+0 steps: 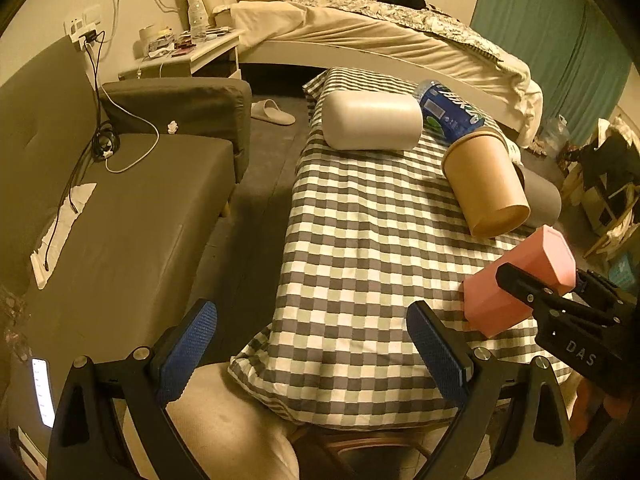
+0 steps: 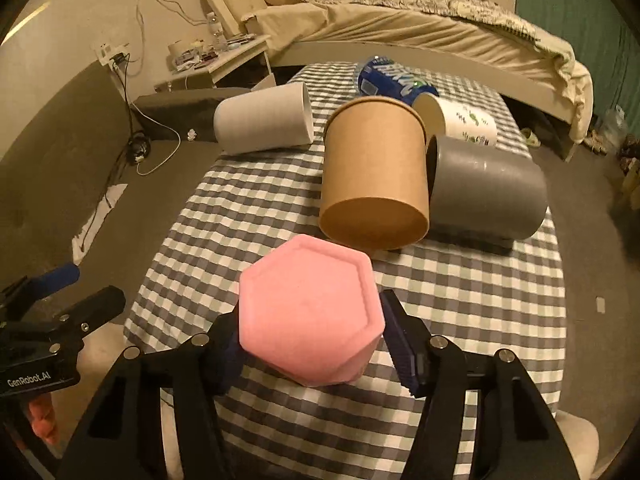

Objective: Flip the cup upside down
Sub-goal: 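Turn the pink cup upright with the right gripper, lower it onto the table, open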

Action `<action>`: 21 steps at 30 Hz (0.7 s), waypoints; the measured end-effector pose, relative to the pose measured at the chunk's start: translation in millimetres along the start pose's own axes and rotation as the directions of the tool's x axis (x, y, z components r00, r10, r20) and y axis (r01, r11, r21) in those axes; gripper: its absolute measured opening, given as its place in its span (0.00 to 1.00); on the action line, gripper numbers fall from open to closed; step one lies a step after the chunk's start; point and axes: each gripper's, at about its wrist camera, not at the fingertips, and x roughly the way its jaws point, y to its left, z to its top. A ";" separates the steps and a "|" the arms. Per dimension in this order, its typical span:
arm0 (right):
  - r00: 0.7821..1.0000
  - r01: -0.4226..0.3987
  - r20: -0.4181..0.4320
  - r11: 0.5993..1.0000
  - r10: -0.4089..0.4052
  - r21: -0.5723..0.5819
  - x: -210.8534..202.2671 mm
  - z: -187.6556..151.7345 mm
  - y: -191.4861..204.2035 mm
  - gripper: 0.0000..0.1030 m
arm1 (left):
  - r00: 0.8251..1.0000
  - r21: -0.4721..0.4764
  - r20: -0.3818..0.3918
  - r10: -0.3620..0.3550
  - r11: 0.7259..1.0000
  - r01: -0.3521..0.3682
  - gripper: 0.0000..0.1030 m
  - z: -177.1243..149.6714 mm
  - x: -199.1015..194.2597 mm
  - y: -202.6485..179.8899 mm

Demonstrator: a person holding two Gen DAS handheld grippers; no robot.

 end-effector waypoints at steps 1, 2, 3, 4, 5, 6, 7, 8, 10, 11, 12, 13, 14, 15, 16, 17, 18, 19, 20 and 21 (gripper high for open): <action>1.000 0.003 0.009 1.000 -0.003 -0.009 -1.5 -0.2 0.5 0.58 | 1.000 0.002 0.001 -0.001 1.000 0.001 0.96 1.0 1.2 -2.3; 1.000 -0.003 0.015 1.000 0.003 -0.015 -3.1 -0.1 0.2 0.58 | 1.000 0.004 0.002 -0.001 1.000 0.001 0.96 1.9 2.2 -3.7; 1.000 -0.007 0.028 1.000 0.008 -0.016 -6.1 1.0 -0.6 0.58 | 1.000 0.008 0.006 -0.004 1.000 0.003 0.96 3.3 3.8 -6.7; 0.999 -0.006 0.038 1.000 0.007 -0.018 -8.8 2.2 -1.7 0.58 | 1.000 0.013 0.013 -0.006 1.000 0.006 0.96 5.2 6.0 -10.1; 0.999 -0.002 0.050 1.000 0.003 -0.020 -11.5 3.6 -3.1 0.58 | 1.000 0.016 0.016 -0.005 1.000 0.004 0.96 6.8 7.8 -13.0; 0.998 0.003 0.066 1.000 -0.001 -0.025 -14.5 5.8 -4.7 0.58 | 1.000 0.018 0.017 -0.005 1.000 0.004 0.96 8.8 10.0 -16.0; 0.997 0.008 0.077 1.000 -0.006 -0.028 -15.9 8.2 -6.7 0.58 | 1.000 0.019 0.019 -0.009 1.000 0.009 0.96 10.8 12.0 -18.6; 0.997 0.014 0.080 0.999 -0.011 -0.029 -16.2 9.6 -9.5 0.58 | 1.000 0.020 0.024 -0.017 1.000 0.016 0.96 13.4 14.2 -22.4; 0.996 0.023 0.084 1.000 -0.021 -0.021 -14.6 12.0 -14.8 0.58 | 0.999 0.025 0.030 -0.019 1.000 0.019 0.96 16.8 16.9 -28.2; 0.996 0.022 0.081 1.000 -0.021 -0.003 -12.6 13.3 -20.3 0.58 | 0.999 0.029 0.033 -0.021 0.999 0.020 0.96 18.4 18.2 -31.3; 0.997 0.021 0.080 1.000 -0.021 0.009 -11.1 13.9 -24.0 0.58 | 0.999 0.035 0.034 -0.022 0.999 0.021 0.96 19.7 19.5 -34.4; 0.997 0.019 0.079 1.000 -0.021 0.022 -8.4 14.1 -28.3 0.58 | 0.999 0.041 0.034 -0.020 0.999 0.019 0.96 20.3 20.4 -36.8; 0.997 0.020 0.072 0.999 -0.022 0.027 -5.7 14.1 -31.0 0.58 | 0.999 0.049 0.033 -0.015 0.999 0.014 0.96 20.4 21.8 -40.2; 0.998 0.021 0.063 0.999 -0.023 0.032 -2.7 13.5 -33.4 0.58 | 0.999 0.056 0.032 -0.013 0.998 0.011 0.96 20.3 22.6 -42.0; 0.999 0.016 0.049 0.999 -0.018 0.037 0.5 12.5 -36.4 0.58 | 0.999 0.062 0.031 -0.012 0.998 0.011 0.96 20.1 23.6 -43.4; 0.999 0.010 0.037 0.999 -0.012 0.041 3.2 12.0 -38.0 0.58 | 1.000 0.069 0.028 -0.009 0.998 0.008 0.96 19.3 24.8 -45.2; 0.999 0.005 0.038 0.999 -0.007 0.045 4.0 11.0 -39.5 0.58 | 1.000 0.072 0.025 -0.006 0.997 0.004 0.96 18.6 25.5 -46.1; 0.999 0.005 0.038 0.999 -0.006 0.043 4.4 11.5 -39.0 0.58 | 1.000 0.073 0.021 -0.003 0.997 0.001 0.96 17.4 26.2 -46.9; 0.999 0.005 0.036 0.999 -0.006 0.037 4.3 12.1 -38.5 0.58 | 1.000 0.072 0.018 -0.002 0.997 0.000 0.96 16.3 26.3 -47.1; 0.999 0.004 0.035 0.999 -0.005 0.035 4.6 12.4 -38.5 0.58 | 1.000 0.071 0.016 -0.002 0.998 0.000 0.96 15.2 26.0 -47.2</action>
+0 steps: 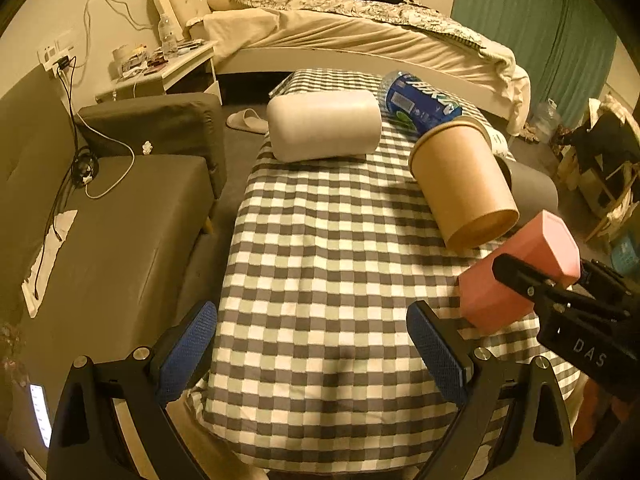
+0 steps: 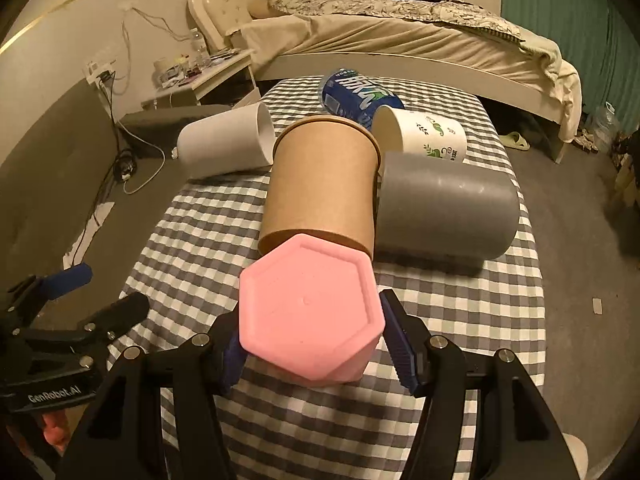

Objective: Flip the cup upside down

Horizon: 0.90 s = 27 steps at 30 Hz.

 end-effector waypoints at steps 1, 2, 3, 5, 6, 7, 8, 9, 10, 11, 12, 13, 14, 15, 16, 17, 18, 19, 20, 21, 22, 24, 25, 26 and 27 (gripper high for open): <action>1.000 -0.001 0.001 1.000 0.001 0.000 0.1 -0.7 -0.1 0.58 | 1.000 -0.003 -0.001 -0.001 1.000 0.001 0.96 -1.7 -1.1 0.0; 1.000 -0.002 0.003 1.000 0.002 0.001 0.5 -0.7 0.2 0.58 | 1.000 -0.004 -0.001 -0.001 1.000 0.001 0.96 -4.2 -2.6 -0.6; 1.000 -0.004 0.004 1.000 0.004 0.002 0.6 -0.6 -0.1 0.58 | 1.000 -0.005 -0.001 0.000 1.000 0.000 0.96 -5.8 -4.0 -0.4; 1.000 -0.007 0.004 1.000 0.007 0.006 0.7 -1.0 -0.7 0.58 | 1.000 -0.003 -0.001 0.002 1.000 -0.002 0.96 -8.6 -7.9 -0.4; 1.000 -0.009 0.004 1.000 0.009 0.011 0.6 -0.5 -1.3 0.58 | 1.000 0.000 0.002 0.001 1.000 -0.001 0.96 -9.9 -11.3 -1.1; 1.000 -0.010 0.004 1.000 0.010 0.021 0.3 -0.2 -2.8 0.59 | 1.000 0.003 0.007 0.001 1.000 -0.001 0.96 -10.5 -14.3 -2.0; 1.000 -0.011 -0.001 0.999 0.011 0.037 0.2 0.4 -4.4 0.62 | 1.000 0.008 0.014 0.002 1.000 -0.002 0.96 -11.3 -18.2 -3.0; 1.000 -0.006 -0.008 0.999 0.006 0.051 0.2 0.8 -5.9 0.64 | 1.000 0.012 0.022 0.003 1.000 -0.004 0.96 -11.9 -23.2 -4.4; 1.000 0.003 -0.010 0.998 -0.002 0.062 -0.7 1.5 -7.3 0.64 | 0.999 0.015 0.031 0.005 1.000 -0.006 0.96 -12.4 -28.7 -6.0; 1.000 0.006 -0.005 0.998 -0.006 0.070 -3.4 2.5 -8.3 0.65 | 0.999 0.018 0.040 0.005 1.000 -0.006 0.96 -13.1 -33.5 -7.5; 1.000 0.003 0.006 0.997 -0.003 0.075 -8.4 3.6 -8.9 0.65 | 0.999 0.021 0.049 0.005 1.000 -0.006 0.96 -13.5 -38.4 -8.9; 1.000 0.001 0.018 0.997 -0.003 0.078 -14.2 4.7 -9.3 0.68 | 0.998 0.024 0.058 0.008 1.000 -0.009 0.96 -13.8 -43.0 -10.4; 0.999 0.000 0.039 0.997 -0.003 0.079 -23.6 6.0 -9.9 0.70 | 0.997 0.028 0.073 0.011 1.000 -0.013 0.96 -14.2 -50.0 -12.8; 0.998 -0.004 0.061 0.997 -0.001 0.079 -32.9 7.3 -9.6 0.71 | 0.996 0.030 0.084 0.009 0.999 -0.012 0.96 -14.4 -55.0 -14.5; 0.997 -0.006 0.077 0.997 0.000 0.078 -39.8 8.1 -9.5 0.71 | 0.995 0.032 0.097 0.004 0.999 -0.007 0.96 -14.5 -61.3 -16.9; 0.995 -0.007 0.099 0.997 -0.001 0.076 -50.4 9.6 -9.5 0.72 | 0.994 0.032 0.108 0.001 0.999 -0.005 0.96 -13.9 -66.7 -19.5; 0.993 -0.010 0.122 0.997 0.001 0.073 -62.5 11.2 -9.8 0.72 | 0.993 0.033 0.117 -0.002 0.999 -0.002 0.96 -13.9 -71.4 -22.0; 0.990 -0.012 0.139 0.997 0.002 0.070 -71.5 11.6 -9.9 0.72 | 0.991 0.038 0.132 -0.007 0.999 0.002 0.96 -14.1 -78.0 -25.7; 0.988 -0.011 0.157 0.998 0.000 0.068 -81.9 12.1 -10.4 0.72 | 0.990 0.042 0.141 -0.010 0.999 0.005 0.96 -14.0 -82.0 -27.9; 0.984 -0.007 0.180 0.998 -0.005 0.067 -95.7 11.4 -11.5 0.72 | 0.988 0.047 0.155 -0.015 0.999 0.007 0.96 -14.1 -88.2 -31.7; 0.981 -0.006 0.192 0.998 -0.007 0.066 -103.4 9.5 -11.4 0.72 | 0.986 0.052 0.164 -0.019 0.999 0.010 0.96 -14.0 -92.5 -34.3; 0.974 -0.002 0.227 0.998 -0.013 0.067 -125.7 5.1 -14.8 0.74 | 0.982 0.068 0.186 -0.031 0.997 0.019 0.96 -14.4 -103.3 -41.7; 0.971 0.004 0.239 0.998 -0.020 0.068 -134.3 3.1 -16.5 0.74 | 0.980 0.075 0.195 -0.033 0.997 0.019 0.96 -14.6 -107.4 -44.7; 0.966 0.016 0.256 0.997 -0.034 0.072 -145.9 -0.5 -19.5 0.75 | 0.978 0.086 0.207 -0.039 0.996 0.021 0.96 -15.1 -112.6 -49.3; 0.963 0.024 0.266 0.997 -0.044 0.076 -153.9 -3.6 -22.0 0.75 | 0.976 0.093 0.216 -0.041 0.995 0.021 0.96 -15.2 -116.4 -52.2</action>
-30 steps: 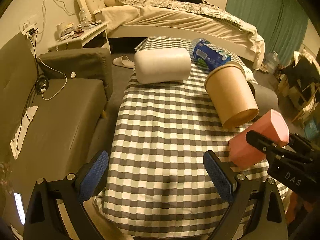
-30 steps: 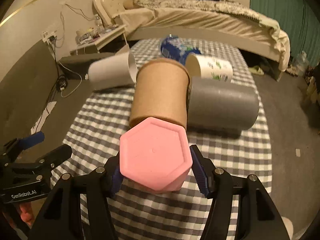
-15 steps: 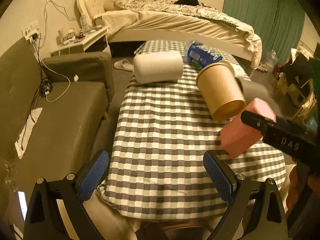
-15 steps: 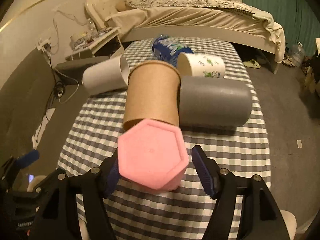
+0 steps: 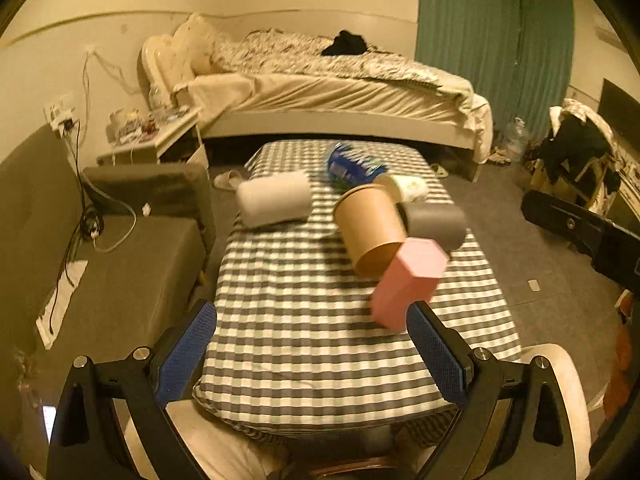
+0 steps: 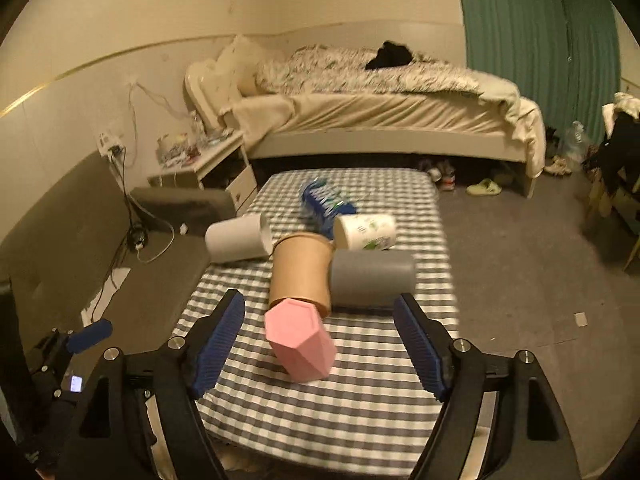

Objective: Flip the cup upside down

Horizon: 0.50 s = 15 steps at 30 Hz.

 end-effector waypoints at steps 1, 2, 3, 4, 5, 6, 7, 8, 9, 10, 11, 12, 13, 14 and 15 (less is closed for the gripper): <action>1.000 0.007 0.006 1.000 -0.007 0.001 -5.6 0.1 -1.6 0.75 | 1.000 0.006 0.012 -0.001 1.000 0.000 0.96 1.2 -4.5 -3.4; 1.000 0.025 0.019 1.000 -0.025 0.002 -15.7 -2.1 -4.8 0.75 | 1.000 0.009 0.022 -0.004 1.000 0.004 0.96 1.0 -8.2 -5.9; 0.999 0.035 0.028 0.999 -0.035 0.001 -21.7 -4.1 -6.6 0.75 | 0.999 0.012 0.031 -0.007 1.000 0.007 0.96 1.1 -11.3 -8.2; 0.998 0.051 0.041 0.999 -0.050 -0.003 -29.9 -7.1 -9.1 0.75 | 0.999 0.017 0.041 -0.011 1.000 0.010 0.96 0.5 -14.8 -11.1; 0.997 0.061 0.048 0.998 -0.061 -0.006 -34.5 -9.5 -11.1 0.76 | 0.999 0.021 0.051 -0.010 1.000 0.009 0.96 -1.2 -18.1 -13.9; 0.996 0.075 0.056 0.997 -0.075 -0.008 -39.2 -12.5 -12.3 0.76 | 0.998 0.026 0.062 -0.007 1.000 0.006 0.96 -3.3 -21.0 -16.4; 0.994 0.088 0.062 0.996 -0.087 -0.009 -43.2 -16.0 -13.7 0.77 | 0.997 0.032 0.072 -0.005 0.999 0.003 0.96 -5.8 -23.5 -18.8; 0.993 0.097 0.067 0.995 -0.096 -0.007 -46.3 -20.5 -15.8 0.78 | 0.997 0.040 0.080 -0.002 0.999 -0.001 0.96 -8.9 -25.7 -21.1; 0.992 0.102 0.071 0.995 -0.102 0.000 -49.0 -25.4 -18.3 0.79 | 0.996 0.046 0.085 0.003 0.999 -0.006 0.96 -11.4 -26.9 -22.9; 0.992 0.104 0.072 0.995 -0.104 0.005 -51.0 -29.7 -20.3 0.81 | 0.996 0.050 0.087 0.006 0.999 -0.011 0.96 -13.7 -27.7 -23.3; 0.992 0.105 0.072 0.994 -0.106 0.014 -51.8 -35.1 -22.9 0.83 | 0.996 0.051 0.093 0.010 0.999 -0.014 0.98 -16.6 -28.7 -24.2; 0.992 0.107 0.068 0.994 -0.108 0.026 -51.5 -42.5 -25.5 0.84 | 0.995 0.047 0.099 0.010 0.999 -0.015 0.99 -18.3 -29.4 -24.0; 0.992 0.109 0.064 0.993 -0.111 0.033 -51.5 -46.7 -27.2 0.85 | 0.995 0.040 0.104 0.008 0.999 -0.012 0.99 -20.1 -30.1 -23.9; 0.992 0.113 0.052 0.993 -0.115 0.046 -48.7 -53.4 -30.4 0.87 | 0.994 0.027 0.108 0.004 1.000 -0.007 0.99 -21.8 -30.6 -21.9; 0.993 0.110 0.043 0.993 -0.113 0.052 -47.0 -57.7 -32.0 0.89 | 0.994 0.017 0.110 0.004 1.000 -0.006 0.99 -22.9 -30.5 -20.6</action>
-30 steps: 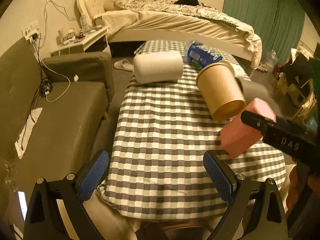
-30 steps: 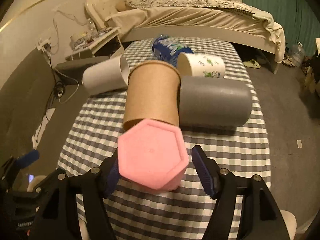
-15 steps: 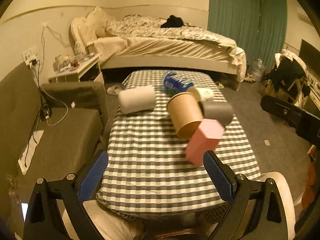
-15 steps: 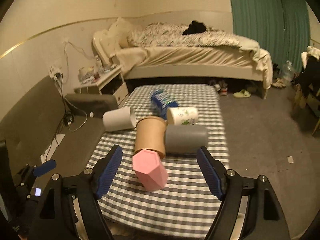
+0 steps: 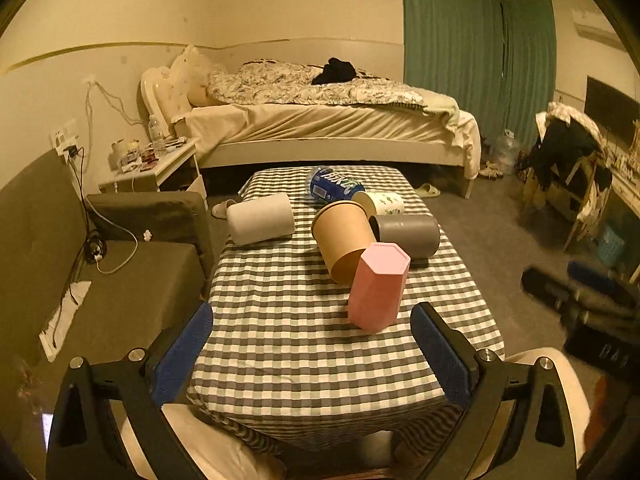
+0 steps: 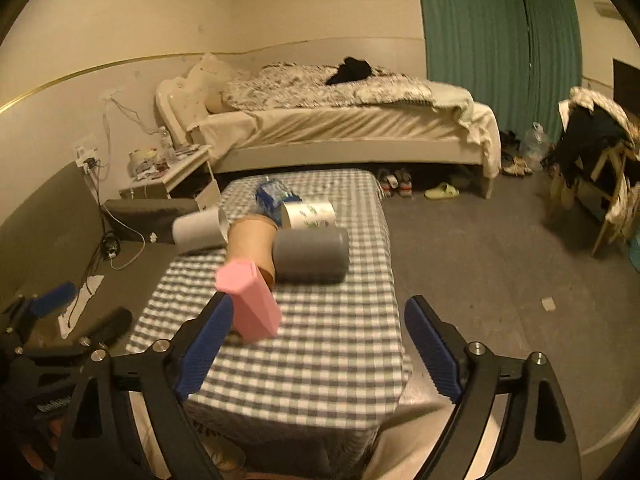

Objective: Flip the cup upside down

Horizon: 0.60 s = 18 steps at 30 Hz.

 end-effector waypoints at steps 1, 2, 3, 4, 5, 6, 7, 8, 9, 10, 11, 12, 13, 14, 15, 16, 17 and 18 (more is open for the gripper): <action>1.000 -0.002 -0.006 1.000 0.002 0.006 1.7 -3.9 -1.9 0.92 | 1.000 -0.007 0.001 -0.001 1.000 0.001 0.99 -1.0 0.4 1.1; 1.000 0.004 -0.013 1.000 -0.004 0.015 3.2 -8.0 -4.1 0.93 | 1.000 -0.013 -0.001 0.000 1.000 0.000 1.00 -2.5 0.6 2.6; 1.000 0.008 -0.020 1.000 -0.008 0.022 5.3 -11.5 -6.4 0.94 | 1.000 -0.017 -0.003 0.006 1.000 -0.006 1.00 -3.2 1.6 3.4; 1.000 0.009 -0.023 1.000 -0.009 0.025 6.8 -12.6 -6.5 0.95 | 1.000 -0.022 -0.002 0.007 1.000 -0.007 1.00 -3.6 2.2 4.8; 1.000 0.013 -0.025 0.999 -0.012 0.031 8.4 -13.8 -8.5 0.97 | 1.000 -0.025 -0.002 0.008 1.000 -0.008 1.00 -4.1 2.3 5.1; 1.000 0.014 -0.026 0.999 -0.013 0.035 9.4 -14.9 -9.5 0.98 | 1.000 -0.028 -0.004 0.012 1.000 -0.012 1.00 -4.5 2.7 5.5; 1.000 0.017 -0.027 0.999 -0.016 0.039 10.5 -14.6 -10.8 0.99 | 1.000 -0.031 -0.004 0.013 0.999 -0.013 1.00 -4.5 2.9 6.3; 0.999 0.020 -0.027 0.999 -0.018 0.044 10.9 -14.5 -11.8 1.00 | 1.000 -0.033 -0.004 0.014 0.999 -0.015 1.00 -4.9 3.5 7.0; 1.000 0.019 -0.026 0.999 -0.018 0.047 11.5 -14.4 -13.0 1.00 | 1.000 -0.035 -0.004 0.015 0.999 -0.015 1.00 -5.2 3.7 7.2; 0.999 0.022 -0.026 0.999 -0.020 0.048 12.0 -15.0 -13.7 1.00 | 1.000 -0.034 -0.004 0.014 0.999 -0.014 1.00 -5.1 3.8 7.3; 0.999 0.023 -0.028 0.999 -0.022 0.046 13.4 -14.8 -13.4 1.00 | 1.000 -0.035 -0.005 0.014 0.999 -0.015 1.00 -5.2 3.9 7.5; 0.999 0.023 -0.030 0.999 -0.021 0.043 14.4 -14.5 -12.9 1.00 | 1.000 -0.039 -0.005 0.014 0.999 -0.014 1.00 -5.8 3.7 8.3; 0.999 0.024 -0.031 0.999 -0.023 0.041 15.0 -15.0 -11.8 1.00 | 1.000 -0.041 -0.006 0.014 0.999 -0.014 1.00 -6.0 4.0 9.4; 0.999 0.026 -0.033 0.999 -0.024 0.037 15.9 -15.2 -10.9 1.00 | 1.000 -0.042 -0.005 0.016 0.999 -0.017 1.00 -5.9 4.3 9.9; 0.999 0.026 -0.035 0.999 -0.025 0.032 17.1 -15.2 -9.6 1.00 | 1.000 -0.044 -0.005 0.020 0.999 -0.020 1.00 -6.1 4.7 10.9; 0.999 0.025 -0.036 0.999 -0.024 0.029 17.4 -15.6 -7.8 1.00 | 1.000 -0.045 -0.004 0.021 0.999 -0.022 1.00 -6.1 5.0 11.8; 0.999 0.025 -0.037 0.999 -0.024 0.026 18.0 -16.1 -6.9 1.00 | 1.000 -0.047 -0.004 0.023 0.999 -0.023 1.00 -7.2 4.7 12.8; 0.999 0.025 -0.038 0.999 -0.025 0.022 18.6 -16.4 -5.4 1.00 | 1.000 -0.051 -0.004 0.026 0.998 -0.026 1.00 -7.4 5.1 13.9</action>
